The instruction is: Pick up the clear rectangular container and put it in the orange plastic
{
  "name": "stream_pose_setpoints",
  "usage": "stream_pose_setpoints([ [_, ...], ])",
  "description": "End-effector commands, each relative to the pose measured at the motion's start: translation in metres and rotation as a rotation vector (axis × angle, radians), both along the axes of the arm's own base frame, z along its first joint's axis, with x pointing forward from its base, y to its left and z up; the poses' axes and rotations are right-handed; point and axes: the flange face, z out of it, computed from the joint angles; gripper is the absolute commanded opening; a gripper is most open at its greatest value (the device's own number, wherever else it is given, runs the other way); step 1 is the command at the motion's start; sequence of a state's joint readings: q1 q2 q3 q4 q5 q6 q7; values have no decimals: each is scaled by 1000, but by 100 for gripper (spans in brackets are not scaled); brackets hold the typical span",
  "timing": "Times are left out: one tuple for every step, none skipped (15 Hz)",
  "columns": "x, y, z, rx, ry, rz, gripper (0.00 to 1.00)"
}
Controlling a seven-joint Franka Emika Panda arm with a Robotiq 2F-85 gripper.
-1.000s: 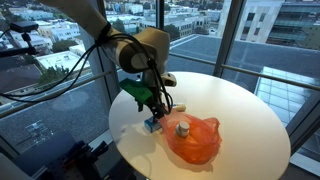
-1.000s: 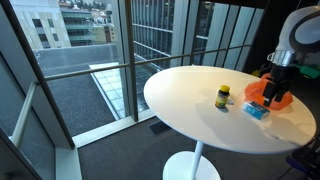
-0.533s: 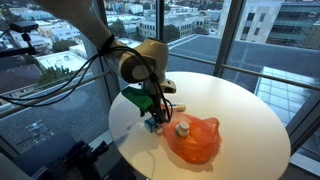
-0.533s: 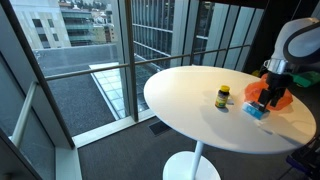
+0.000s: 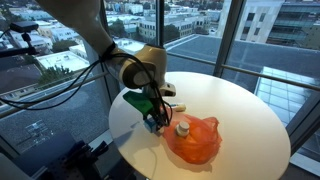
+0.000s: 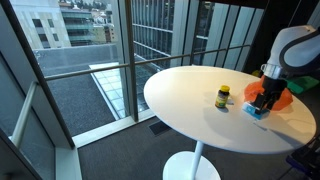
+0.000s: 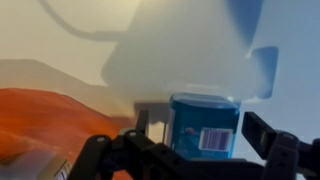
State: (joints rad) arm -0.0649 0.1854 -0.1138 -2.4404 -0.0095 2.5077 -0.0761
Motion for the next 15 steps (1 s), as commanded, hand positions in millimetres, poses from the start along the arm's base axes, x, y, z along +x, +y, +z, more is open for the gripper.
stream_pose_setpoints([
  [2,2,-2,-27,-12,-10,66],
  [2,2,-3,-29,-11,-9,56],
  [2,2,-3,-30,-10,-8,47],
  [1,3,-1,-30,-9,-6,40],
  [0,4,2,-24,-8,-2,39],
  [-1,6,4,-22,-9,2,39],
  [-3,10,8,-16,-8,11,39],
  [-5,13,10,-13,-7,19,39],
  [-7,18,14,-7,-6,33,39],
  [-9,22,16,-2,-5,44,39],
  [-11,26,19,5,-3,56,39],
  [-13,31,23,13,1,67,39],
  [-16,35,26,23,7,79,39],
  [-17,39,30,32,14,88,39],
  [-19,42,35,34,15,94,39],
])
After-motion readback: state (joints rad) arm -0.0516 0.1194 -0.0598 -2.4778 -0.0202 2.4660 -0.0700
